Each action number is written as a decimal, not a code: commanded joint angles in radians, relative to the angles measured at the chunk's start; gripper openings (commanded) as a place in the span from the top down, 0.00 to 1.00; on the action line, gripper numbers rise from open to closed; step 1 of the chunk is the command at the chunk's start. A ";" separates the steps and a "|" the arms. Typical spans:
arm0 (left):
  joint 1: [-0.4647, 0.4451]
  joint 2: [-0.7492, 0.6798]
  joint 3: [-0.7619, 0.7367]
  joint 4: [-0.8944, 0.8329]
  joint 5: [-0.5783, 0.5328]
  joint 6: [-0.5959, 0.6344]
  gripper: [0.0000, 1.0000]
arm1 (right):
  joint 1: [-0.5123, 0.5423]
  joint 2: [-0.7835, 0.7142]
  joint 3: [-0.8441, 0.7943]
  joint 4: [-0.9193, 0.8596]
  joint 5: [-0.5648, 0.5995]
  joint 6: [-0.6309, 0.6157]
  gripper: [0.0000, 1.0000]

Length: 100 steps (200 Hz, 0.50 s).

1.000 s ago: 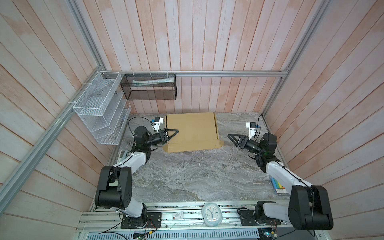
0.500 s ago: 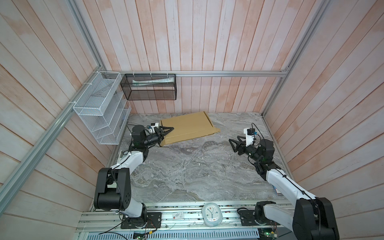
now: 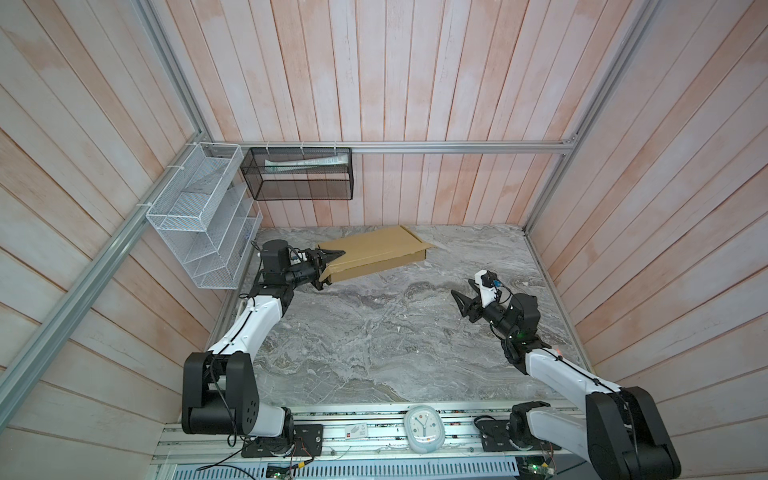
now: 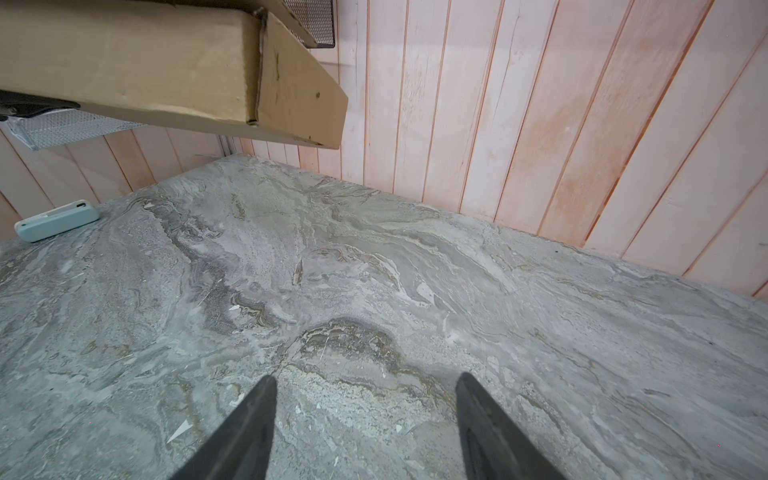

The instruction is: Fold the paper box

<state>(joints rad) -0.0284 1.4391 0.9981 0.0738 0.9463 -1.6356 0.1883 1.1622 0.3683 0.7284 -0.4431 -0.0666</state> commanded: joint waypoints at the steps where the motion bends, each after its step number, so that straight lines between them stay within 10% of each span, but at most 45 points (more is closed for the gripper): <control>1: -0.004 -0.026 0.051 -0.109 -0.006 0.011 0.52 | 0.021 0.016 -0.010 0.073 0.004 -0.049 0.31; 100: -0.018 0.021 0.147 -0.336 0.048 0.027 0.56 | 0.043 0.080 0.014 0.087 -0.152 -0.150 0.30</control>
<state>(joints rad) -0.0315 1.4479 1.1038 -0.2092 0.9691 -1.6081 0.2203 1.2308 0.3649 0.7933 -0.5465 -0.1761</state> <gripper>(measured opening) 0.467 0.700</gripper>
